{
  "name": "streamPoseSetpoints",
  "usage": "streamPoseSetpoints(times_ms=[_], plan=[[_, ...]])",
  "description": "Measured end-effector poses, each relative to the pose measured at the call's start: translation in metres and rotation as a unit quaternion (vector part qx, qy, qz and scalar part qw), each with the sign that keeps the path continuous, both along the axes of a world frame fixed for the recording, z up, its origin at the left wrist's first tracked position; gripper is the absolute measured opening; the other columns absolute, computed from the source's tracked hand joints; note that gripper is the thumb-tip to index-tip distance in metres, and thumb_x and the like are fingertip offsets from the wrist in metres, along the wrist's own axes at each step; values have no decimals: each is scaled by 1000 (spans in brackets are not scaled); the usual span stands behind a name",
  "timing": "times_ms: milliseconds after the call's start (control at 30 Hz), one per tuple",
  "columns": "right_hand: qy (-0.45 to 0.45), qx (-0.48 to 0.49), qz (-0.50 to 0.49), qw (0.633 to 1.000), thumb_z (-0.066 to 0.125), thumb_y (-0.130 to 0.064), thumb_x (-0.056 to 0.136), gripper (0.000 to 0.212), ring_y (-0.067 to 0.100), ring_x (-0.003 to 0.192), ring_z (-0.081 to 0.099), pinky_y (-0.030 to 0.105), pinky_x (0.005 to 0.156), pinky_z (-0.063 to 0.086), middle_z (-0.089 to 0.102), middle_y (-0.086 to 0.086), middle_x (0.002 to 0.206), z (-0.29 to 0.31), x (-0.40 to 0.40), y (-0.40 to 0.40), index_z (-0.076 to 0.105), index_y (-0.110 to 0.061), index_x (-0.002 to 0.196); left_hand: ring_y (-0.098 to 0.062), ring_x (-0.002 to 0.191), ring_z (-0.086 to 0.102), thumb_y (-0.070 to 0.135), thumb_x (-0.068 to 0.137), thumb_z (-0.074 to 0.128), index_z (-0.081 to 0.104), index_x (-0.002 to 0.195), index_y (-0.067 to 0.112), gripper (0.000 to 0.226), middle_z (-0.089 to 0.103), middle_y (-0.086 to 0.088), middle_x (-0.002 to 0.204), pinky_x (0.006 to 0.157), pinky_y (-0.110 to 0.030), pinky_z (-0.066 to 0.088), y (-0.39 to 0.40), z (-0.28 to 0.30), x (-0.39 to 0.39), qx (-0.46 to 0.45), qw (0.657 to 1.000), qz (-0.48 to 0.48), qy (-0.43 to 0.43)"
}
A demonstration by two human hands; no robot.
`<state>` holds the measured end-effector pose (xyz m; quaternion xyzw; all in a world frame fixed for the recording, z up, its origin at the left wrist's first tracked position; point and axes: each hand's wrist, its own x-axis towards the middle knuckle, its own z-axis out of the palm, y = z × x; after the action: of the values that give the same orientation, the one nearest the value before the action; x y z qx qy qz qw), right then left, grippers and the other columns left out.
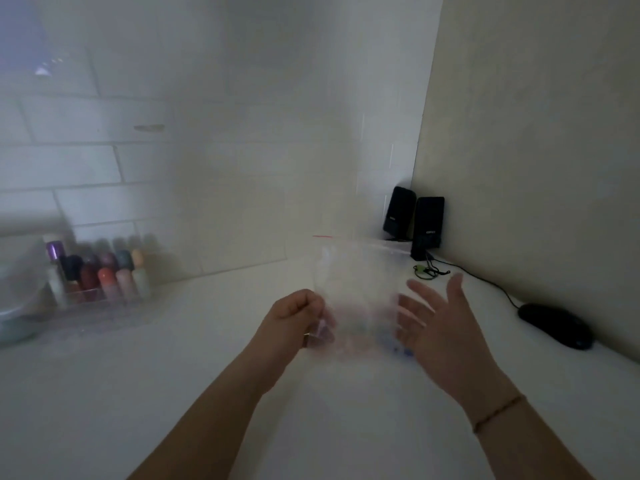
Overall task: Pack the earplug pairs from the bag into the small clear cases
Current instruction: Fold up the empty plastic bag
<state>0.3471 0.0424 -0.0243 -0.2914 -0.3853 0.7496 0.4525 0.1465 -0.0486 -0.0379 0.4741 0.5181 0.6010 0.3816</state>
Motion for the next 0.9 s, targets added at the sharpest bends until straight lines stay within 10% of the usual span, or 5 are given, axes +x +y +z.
streamPoseSetpoints(times_ms=[67, 200, 367, 700, 900], plan=[[-39, -7, 47, 998, 42, -72, 71, 80, 33, 104, 65, 48, 88, 52, 66, 15, 115, -16, -12, -12, 56, -12, 122, -17, 59, 61, 15, 102, 44, 58, 79, 8, 28, 68, -9, 78, 56, -27, 51, 1, -2, 4, 5, 997, 28, -75], [-172, 109, 78, 976, 60, -53, 73, 54, 30, 70, 70, 33, 53, 54, 72, 23, 89, -24, -23, -35, 67, -4, 96, -17, 58, 60, 15, 102, 42, 56, 79, 5, 29, 67, -10, 74, 57, -29, 54, -2, -3, 6, 25, 989, 76, -122], [-206, 193, 34, 959, 57, -8, 94, 29, 26, 56, 66, 28, 44, 49, 70, 18, 74, -23, -23, -40, 74, -12, 71, -23, 60, 63, 9, 101, 42, 58, 78, 6, 29, 69, -10, 74, 63, -36, 54, -12, -6, -4, 41, 987, 116, -100], [-213, 169, 21, 962, 50, -13, 99, 27, 25, 56, 64, 30, 46, 49, 72, 15, 75, -23, -26, -39, 64, -2, 78, -33, 73, 71, 2, 97, 39, 52, 79, 3, 23, 72, -20, 100, 65, -33, 58, -12, -16, -8, 46, 976, 74, -198], [-365, 353, 88, 857, 43, -7, 101, 35, 21, 52, 64, 19, 50, 43, 64, 3, 60, -30, -14, -44, 55, -10, 68, -36, 86, 72, 6, 94, 40, 49, 67, 6, 29, 70, -25, 108, 65, -34, 60, -13, -15, -18, 58, 926, 44, -371]])
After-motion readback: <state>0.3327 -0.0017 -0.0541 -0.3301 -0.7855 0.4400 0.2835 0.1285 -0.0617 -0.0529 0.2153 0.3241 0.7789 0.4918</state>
